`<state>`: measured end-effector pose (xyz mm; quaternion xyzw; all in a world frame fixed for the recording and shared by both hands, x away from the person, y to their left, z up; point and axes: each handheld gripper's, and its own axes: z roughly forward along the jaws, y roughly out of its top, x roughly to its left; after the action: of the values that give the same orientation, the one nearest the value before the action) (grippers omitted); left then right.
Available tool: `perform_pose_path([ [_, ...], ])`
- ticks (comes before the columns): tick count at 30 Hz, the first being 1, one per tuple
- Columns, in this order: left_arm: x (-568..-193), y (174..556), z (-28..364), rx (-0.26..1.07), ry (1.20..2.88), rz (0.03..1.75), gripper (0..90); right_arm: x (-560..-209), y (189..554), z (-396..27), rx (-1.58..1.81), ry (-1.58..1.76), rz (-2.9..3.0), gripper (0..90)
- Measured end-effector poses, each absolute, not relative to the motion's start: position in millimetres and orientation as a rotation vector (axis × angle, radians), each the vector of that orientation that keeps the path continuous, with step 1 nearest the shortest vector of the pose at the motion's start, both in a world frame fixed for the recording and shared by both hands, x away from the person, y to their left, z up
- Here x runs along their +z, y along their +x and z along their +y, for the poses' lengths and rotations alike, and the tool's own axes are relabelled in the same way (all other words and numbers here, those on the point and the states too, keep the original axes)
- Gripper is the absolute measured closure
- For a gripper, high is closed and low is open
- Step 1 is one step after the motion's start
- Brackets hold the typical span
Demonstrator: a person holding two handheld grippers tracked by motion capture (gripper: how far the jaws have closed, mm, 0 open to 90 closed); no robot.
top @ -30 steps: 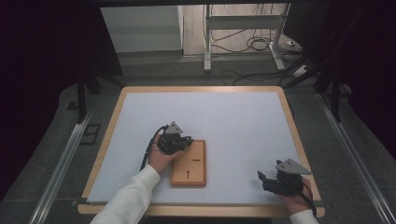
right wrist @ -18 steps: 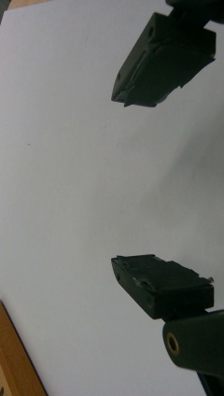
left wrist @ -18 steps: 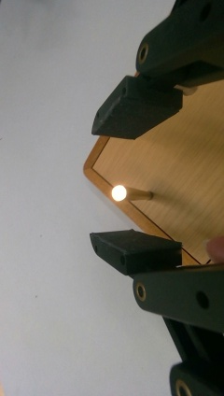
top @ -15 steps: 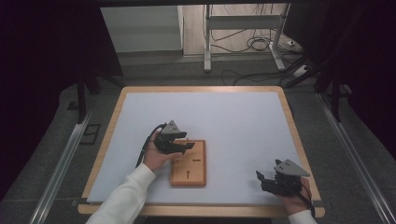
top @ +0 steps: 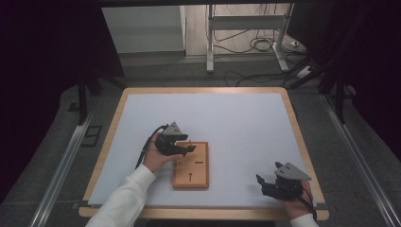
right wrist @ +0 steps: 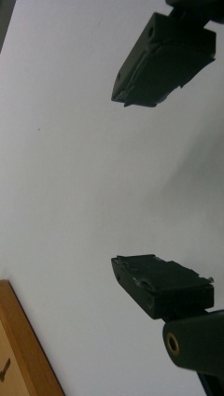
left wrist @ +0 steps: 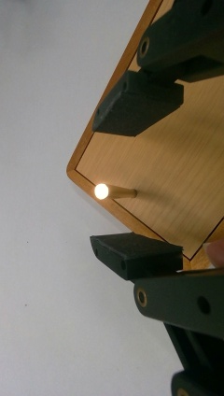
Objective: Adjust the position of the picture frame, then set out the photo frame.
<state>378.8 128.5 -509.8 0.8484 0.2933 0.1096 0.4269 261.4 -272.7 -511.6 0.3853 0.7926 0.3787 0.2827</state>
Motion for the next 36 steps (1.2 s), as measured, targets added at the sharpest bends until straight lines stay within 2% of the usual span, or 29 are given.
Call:
perform_pose_path([
  [13, -506.2, 386.5, 130.5, 0.245, 2.142, 0.701, 38.0, -511.4, 259.9, -269.9, 1.018, 1.023, 2.132, 17.5],
  [25, -518.5, 391.7, 125.9, 0.199, 2.156, 0.702, 38.3, -513.2, 260.0, -267.6, 1.009, 1.024, 2.146, 17.5],
  [28, -520.5, 392.4, 123.5, 0.198, 2.151, 0.697, 42.4, -513.8, 260.4, -266.7, 1.007, 1.022, 2.151, 17.4],
  [34, -520.8, 393.3, 124.6, 0.199, 2.132, 0.695, 63.5, -513.6, 260.1, -267.6, 1.007, 1.023, 2.15, 17.4],
  [36, -521.1, 393.6, 124.9, 0.198, 2.128, 0.697, 66.3, -513.5, 260.0, -267.7, 1.007, 1.024, 2.15, 17.4],
])
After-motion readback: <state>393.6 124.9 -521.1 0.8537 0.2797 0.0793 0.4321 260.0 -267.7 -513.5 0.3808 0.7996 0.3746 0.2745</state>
